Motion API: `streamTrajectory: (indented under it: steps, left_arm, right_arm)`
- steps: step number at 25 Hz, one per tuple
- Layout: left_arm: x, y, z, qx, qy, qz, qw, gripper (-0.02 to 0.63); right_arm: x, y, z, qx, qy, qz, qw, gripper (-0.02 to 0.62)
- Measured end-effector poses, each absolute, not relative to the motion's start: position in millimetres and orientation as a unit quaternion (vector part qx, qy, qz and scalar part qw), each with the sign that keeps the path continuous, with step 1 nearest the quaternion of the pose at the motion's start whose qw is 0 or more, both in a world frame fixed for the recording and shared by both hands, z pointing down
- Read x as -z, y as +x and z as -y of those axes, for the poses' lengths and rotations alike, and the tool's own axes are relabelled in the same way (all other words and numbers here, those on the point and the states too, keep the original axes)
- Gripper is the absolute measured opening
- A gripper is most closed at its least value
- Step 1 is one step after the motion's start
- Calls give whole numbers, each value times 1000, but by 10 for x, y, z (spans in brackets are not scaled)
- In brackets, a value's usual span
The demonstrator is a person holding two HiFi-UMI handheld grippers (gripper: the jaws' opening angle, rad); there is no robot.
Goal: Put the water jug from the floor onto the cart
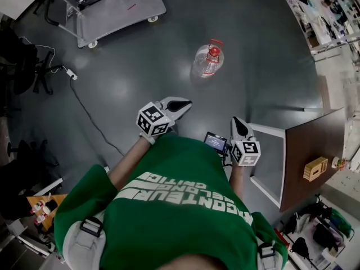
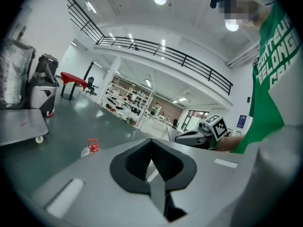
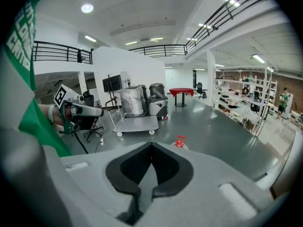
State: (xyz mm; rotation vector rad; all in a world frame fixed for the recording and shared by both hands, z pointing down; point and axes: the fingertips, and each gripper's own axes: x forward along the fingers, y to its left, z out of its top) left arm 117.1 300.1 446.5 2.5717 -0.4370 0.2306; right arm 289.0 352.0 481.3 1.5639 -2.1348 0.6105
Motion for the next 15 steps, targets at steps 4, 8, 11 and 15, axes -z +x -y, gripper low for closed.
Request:
streamTrajectory:
  steps: [4,8,11,15]
  left_arm:
    - [-4489,1036,-2735,-82,948,163,262,15]
    - [-4471,961,-2518,-72,949,157,264,15]
    - [-4455,892,-2371,-69,950,155,263,15]
    - [-4480,784,-2231,-72,949,156,263,15]
  right_arm:
    - [-4797,2767,-3241,-213,558,770,223,-6]
    - [-4779,2670,-3008,-208,554,772,231,-7]
    - [-4779,2596,-2884,-206,552,772,238,-6]
    - [-4796,2516,-2772,-206,553,770,242,-6]
